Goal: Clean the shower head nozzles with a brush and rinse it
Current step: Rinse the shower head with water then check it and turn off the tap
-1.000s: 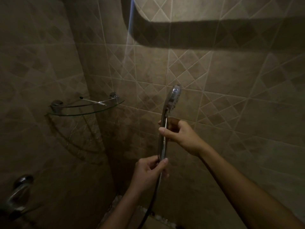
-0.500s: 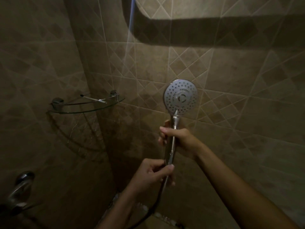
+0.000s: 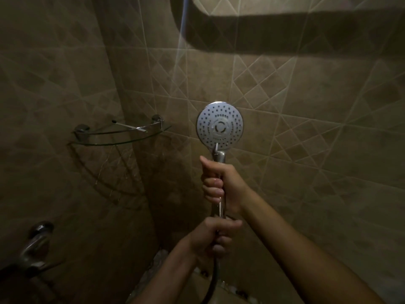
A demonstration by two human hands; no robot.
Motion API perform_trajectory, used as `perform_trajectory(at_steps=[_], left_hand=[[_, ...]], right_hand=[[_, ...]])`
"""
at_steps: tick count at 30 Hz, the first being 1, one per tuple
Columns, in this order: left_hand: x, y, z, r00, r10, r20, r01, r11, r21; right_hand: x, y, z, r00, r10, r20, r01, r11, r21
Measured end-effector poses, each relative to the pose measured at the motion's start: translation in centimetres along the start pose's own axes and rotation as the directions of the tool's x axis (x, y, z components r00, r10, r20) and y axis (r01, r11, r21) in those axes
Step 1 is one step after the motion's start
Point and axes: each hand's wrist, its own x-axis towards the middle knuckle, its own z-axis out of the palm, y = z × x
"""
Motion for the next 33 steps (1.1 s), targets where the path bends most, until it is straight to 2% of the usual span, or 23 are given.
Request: perform_trajectory(at_steps=[3, 8, 11, 13, 15, 18, 21, 23, 26, 29, 31, 33], left_hand=[[0.2, -0.2, -0.1, 0.942, 0.083, -0.327, -0.016, 0.979, 0.203], [0.6, -0.7, -0.9, 0.804, 0.216, -0.555, -0.029, 0.945, 0.326], [0.8, -0.8, -1.6, 0.746, 0.287, -0.601, -0.076, 0.933, 0.351], [0.7, -0.6, -2.1, 0.73, 0.277, -0.625, -0.047, 0.932, 0.359], [0.3, -0.2, -2.6, 0.751, 0.232, -0.618, -0.003, 0.938, 0.347], [-1.0, 0.6, -4.0, 0.807, 0.18, -0.563, 0.026, 0.94, 0.339], [-2.2, 0.9, -6.3, 0.863, 0.222, -0.454, -0.001, 0.899, 0.437], [-3.2, 0.8, -7.8, 0.86, 0.263, -0.437, -0.023, 0.876, 0.481], [-5.1, 0.1, -10.0, 0.831, 0.298, -0.469, -0.027, 0.865, 0.501], [-7.2, -1.3, -11.8, 0.796, 0.29, -0.531, -0.027, 0.894, 0.447], [-8.4, -2.8, -13.2, 0.745, 0.291, -0.6, -0.022, 0.91, 0.415], [-9.7, -4.5, -14.4, 0.665, 0.276, -0.694, 0.002, 0.928, 0.371]], right_hand=[[0.3, 0.4, 0.3, 0.975, -0.062, -0.215, 0.047, 0.996, -0.075], [1.4, 1.4, 1.4, 0.917, -0.139, -0.373, 0.067, 0.978, -0.2], [2.7, 1.9, 2.0, 0.867, -0.169, -0.469, 0.04, 0.961, -0.273], [3.6, 2.2, 2.1, 0.838, -0.178, -0.515, 0.019, 0.954, -0.299], [4.3, 2.5, 2.2, 0.846, -0.172, -0.505, 0.003, 0.948, -0.317], [5.0, 3.1, 2.3, 0.901, -0.117, -0.418, -0.019, 0.951, -0.309], [5.7, 3.4, 2.8, 0.92, -0.097, -0.38, -0.045, 0.936, -0.349], [6.2, 3.5, 3.0, 0.916, -0.116, -0.383, -0.052, 0.914, -0.402], [6.8, 4.2, 3.2, 0.903, -0.148, -0.403, -0.062, 0.884, -0.463], [7.4, 5.4, 3.1, 0.896, -0.167, -0.412, -0.05, 0.884, -0.466], [7.7, 6.2, 2.8, 0.883, -0.172, -0.437, -0.055, 0.887, -0.459], [8.0, 6.9, 2.2, 0.886, -0.179, -0.428, -0.055, 0.876, -0.48]])
